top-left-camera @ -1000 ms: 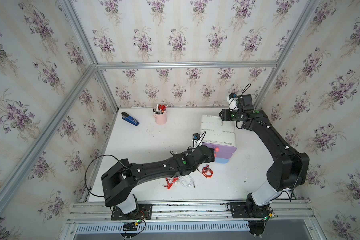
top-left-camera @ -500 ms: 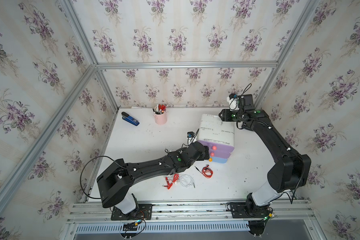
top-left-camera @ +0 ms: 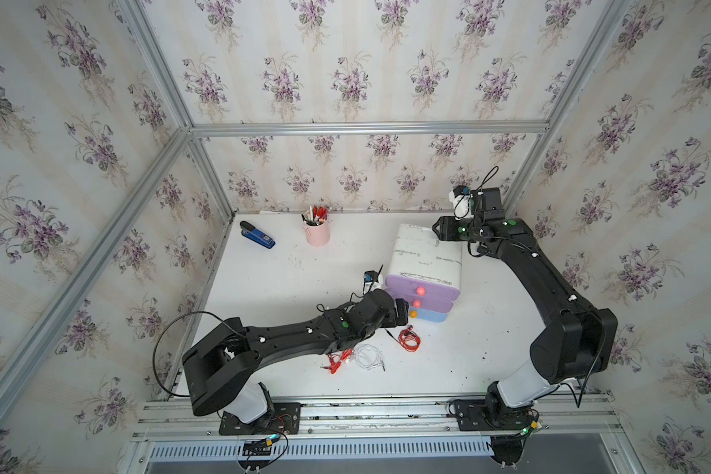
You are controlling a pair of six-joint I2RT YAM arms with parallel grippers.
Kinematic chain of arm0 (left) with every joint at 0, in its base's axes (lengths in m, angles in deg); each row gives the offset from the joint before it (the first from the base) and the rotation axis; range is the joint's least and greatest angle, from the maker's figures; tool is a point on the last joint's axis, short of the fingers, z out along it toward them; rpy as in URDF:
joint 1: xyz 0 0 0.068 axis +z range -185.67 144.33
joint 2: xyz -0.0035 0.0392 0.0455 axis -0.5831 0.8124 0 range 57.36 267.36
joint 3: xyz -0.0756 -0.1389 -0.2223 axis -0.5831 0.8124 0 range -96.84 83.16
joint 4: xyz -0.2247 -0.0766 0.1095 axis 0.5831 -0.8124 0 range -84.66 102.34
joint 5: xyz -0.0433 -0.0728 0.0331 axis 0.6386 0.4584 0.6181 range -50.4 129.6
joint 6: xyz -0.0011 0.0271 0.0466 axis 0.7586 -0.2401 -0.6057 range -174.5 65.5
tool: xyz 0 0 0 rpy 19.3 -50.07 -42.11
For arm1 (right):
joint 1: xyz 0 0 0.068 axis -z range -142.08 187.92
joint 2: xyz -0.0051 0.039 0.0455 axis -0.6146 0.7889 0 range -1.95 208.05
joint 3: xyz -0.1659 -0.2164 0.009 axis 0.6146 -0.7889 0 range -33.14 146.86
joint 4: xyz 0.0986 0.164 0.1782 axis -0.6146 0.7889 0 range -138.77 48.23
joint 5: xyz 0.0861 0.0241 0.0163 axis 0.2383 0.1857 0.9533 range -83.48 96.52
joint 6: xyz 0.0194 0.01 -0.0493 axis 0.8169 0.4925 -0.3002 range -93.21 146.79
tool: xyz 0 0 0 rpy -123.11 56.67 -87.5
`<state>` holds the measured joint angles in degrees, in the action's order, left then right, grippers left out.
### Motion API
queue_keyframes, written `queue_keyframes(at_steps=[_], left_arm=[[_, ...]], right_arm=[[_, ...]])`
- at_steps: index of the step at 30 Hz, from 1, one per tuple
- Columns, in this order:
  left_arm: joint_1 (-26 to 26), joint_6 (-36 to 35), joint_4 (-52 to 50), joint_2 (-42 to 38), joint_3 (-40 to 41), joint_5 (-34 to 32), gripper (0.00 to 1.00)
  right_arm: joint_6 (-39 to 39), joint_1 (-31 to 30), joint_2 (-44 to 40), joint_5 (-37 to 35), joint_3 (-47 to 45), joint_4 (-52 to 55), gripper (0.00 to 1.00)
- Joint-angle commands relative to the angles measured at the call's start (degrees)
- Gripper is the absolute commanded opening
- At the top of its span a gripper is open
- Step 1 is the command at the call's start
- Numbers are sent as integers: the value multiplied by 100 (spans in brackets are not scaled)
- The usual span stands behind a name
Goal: Place the wired earphones into the drawer by color
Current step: Adjust the storage box at the center of the board, then open the drawer in the storage box.
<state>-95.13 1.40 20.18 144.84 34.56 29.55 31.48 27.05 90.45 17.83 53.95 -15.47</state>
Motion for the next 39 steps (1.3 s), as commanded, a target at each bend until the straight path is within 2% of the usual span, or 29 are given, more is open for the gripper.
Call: queue_keyframes(at_steps=[1,7,11,23,31,39], left_arm=[[-151,151,1491,-64,419,161,99],[-346,360,3700,519,969,297,97],[-347,431,4081,959,866,312,95],[-285,124,3385,1275,173,172,74],[-276,193,3056,1333,138,73,67],[-226,237,2832,1333,29,-67,57]], right_arm=[[61,-10,37,19,-41,344,60],[32,-4,31,-13,-52,357,59],[-16,-5,17,-9,-42,367,59],[-65,-2,5,-48,-52,399,59],[-82,6,-2,-68,-16,409,59],[-82,6,-15,-73,-100,388,59]])
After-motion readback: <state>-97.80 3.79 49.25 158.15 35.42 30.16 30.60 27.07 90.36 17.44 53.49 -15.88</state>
